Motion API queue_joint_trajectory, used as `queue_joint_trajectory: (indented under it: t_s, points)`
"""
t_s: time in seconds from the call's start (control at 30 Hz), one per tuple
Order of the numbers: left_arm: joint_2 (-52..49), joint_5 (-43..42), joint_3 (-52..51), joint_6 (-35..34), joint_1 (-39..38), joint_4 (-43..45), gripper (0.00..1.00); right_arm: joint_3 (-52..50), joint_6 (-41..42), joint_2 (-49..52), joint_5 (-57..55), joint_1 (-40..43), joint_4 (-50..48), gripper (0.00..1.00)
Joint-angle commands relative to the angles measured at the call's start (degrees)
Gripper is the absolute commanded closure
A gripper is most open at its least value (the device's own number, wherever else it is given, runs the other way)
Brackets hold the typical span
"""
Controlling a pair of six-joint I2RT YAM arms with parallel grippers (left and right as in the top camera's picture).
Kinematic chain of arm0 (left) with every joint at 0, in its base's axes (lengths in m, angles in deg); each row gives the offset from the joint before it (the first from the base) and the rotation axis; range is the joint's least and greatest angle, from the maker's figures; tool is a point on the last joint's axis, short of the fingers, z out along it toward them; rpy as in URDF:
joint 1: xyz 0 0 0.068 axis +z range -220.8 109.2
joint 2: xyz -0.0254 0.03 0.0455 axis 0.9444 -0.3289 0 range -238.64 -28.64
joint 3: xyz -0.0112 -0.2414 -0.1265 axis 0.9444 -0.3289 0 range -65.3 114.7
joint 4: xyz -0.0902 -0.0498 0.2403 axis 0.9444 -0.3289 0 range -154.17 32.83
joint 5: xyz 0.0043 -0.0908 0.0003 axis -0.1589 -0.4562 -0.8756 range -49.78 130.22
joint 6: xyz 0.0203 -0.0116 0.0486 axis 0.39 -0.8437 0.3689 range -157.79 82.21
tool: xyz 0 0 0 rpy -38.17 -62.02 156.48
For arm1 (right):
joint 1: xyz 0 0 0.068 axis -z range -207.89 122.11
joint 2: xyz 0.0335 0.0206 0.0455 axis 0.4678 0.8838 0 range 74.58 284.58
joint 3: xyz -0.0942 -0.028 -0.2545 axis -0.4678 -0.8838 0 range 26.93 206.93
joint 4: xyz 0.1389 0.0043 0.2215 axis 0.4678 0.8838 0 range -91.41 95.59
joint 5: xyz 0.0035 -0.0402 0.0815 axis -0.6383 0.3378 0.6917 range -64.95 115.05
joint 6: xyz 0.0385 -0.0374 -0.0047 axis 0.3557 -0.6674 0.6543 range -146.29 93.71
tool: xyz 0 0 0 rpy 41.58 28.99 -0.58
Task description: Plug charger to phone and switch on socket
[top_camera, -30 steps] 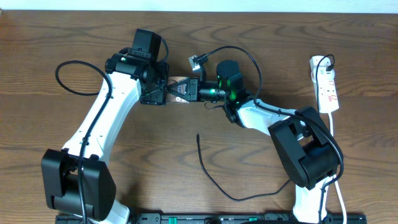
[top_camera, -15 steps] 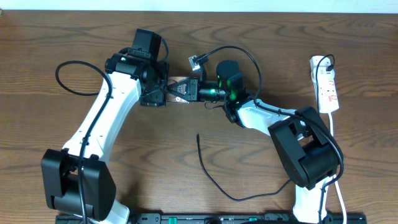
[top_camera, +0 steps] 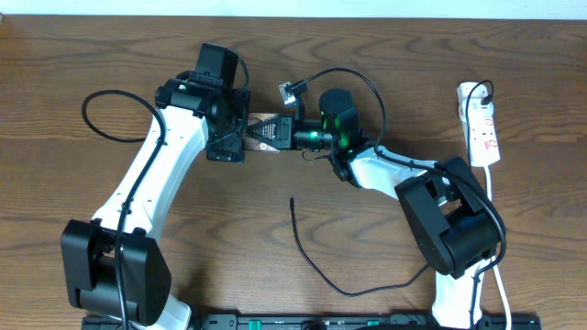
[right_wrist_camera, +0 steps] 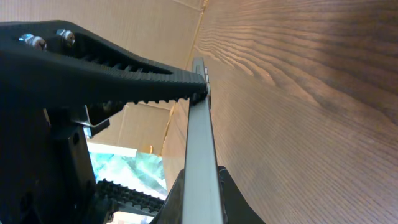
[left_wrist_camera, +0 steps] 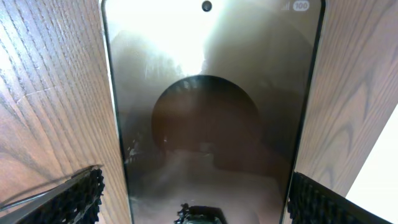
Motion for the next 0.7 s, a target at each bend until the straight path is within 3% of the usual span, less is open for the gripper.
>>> queue_joint_trajectory:
  t_s: [0.0,0.2,0.37,0.5,0.67]
  points:
    - [1.27,0.22,-0.15,2.27,-0.07,-0.37,0.09,0.61,-0.92,0.02,0.74,1.07,-0.5,0.99]
    - [1.29,-4.46,-0.15,6.1,0.92,-0.07,0.09,0.61,-0.9,0.02,0.68,4.28,4.0,0.99]
    - [1.29,-9.46,-0.15,16.5,3.3,2.01,0.09,0.61,2.75,0.02,0.68,8.17,7.08,0.99]
    - [1.29,-10.43,-0.15,26.93,4.59,5.29,0.09,0.61,11.96,0.02,-0.02,11.13,7.04,0.99]
    - [1.29,-12.76,-0.15,27.78,5.49,7.21,0.08,0.61,29.88,0.02,-2.45,13.7,7.08,0.99]
